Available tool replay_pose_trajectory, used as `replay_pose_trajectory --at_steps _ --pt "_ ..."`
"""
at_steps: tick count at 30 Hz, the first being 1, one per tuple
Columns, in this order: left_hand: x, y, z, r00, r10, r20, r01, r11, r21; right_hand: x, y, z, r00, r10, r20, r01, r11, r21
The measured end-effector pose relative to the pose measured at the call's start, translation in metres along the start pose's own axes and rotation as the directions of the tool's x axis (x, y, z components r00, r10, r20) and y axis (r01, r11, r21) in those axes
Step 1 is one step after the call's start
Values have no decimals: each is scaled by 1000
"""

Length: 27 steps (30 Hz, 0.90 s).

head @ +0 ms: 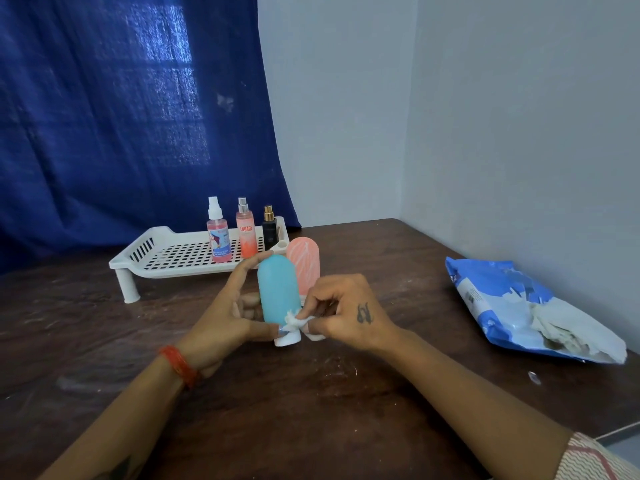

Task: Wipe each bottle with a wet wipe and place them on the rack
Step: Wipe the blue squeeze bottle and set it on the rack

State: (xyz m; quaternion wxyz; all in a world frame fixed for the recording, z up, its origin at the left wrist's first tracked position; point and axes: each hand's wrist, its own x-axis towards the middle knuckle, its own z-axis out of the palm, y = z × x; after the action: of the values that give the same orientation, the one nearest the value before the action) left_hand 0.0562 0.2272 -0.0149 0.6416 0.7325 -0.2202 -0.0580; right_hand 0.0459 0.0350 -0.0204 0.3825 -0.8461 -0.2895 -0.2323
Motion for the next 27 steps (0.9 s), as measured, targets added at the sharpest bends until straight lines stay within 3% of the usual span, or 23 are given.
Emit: replay_pose_trajectory --at_steps 4,8,11,15,17,18,19,20,22,25,27 --pt "1 3 -2 997 -5 -82 -3 996 -93 0 -2 3 918 -245 -311 205 966 -157" --pt "1 5 0 985 -22 -170 -12 981 -195 -6 -8 12 877 -465 -120 404 849 -340" --pt "0 7 1 979 -34 -200 -17 967 -253 -5 -10 15 872 -480 -98 413 828 -380" --pt "1 9 2 977 -11 -213 -56 950 -306 -1 -11 17 927 -257 -274 220 962 -161" --pt "2 8 1 974 11 -227 -82 948 -307 2 -16 15 962 35 -270 -33 999 12" --pt "2 8 0 971 24 -236 -97 947 -305 2 -18 14 957 215 -195 -191 973 133" --pt "2 8 0 969 37 -245 -112 947 -300 3 -21 13 922 378 -84 -338 891 302" --pt "2 7 0 966 50 -252 -125 949 -290 4 -24 12 865 500 44 -453 741 496" --pt "2 6 0 959 85 -270 -155 957 -247 6 -29 12 760 591 268 -555 378 741" --pt "2 4 3 938 155 -309 -211 965 -158 8 -31 12 660 576 481 -598 15 801" --pt "2 4 4 927 209 -312 -242 968 -69 7 -30 9 618 549 563 -589 -150 794"
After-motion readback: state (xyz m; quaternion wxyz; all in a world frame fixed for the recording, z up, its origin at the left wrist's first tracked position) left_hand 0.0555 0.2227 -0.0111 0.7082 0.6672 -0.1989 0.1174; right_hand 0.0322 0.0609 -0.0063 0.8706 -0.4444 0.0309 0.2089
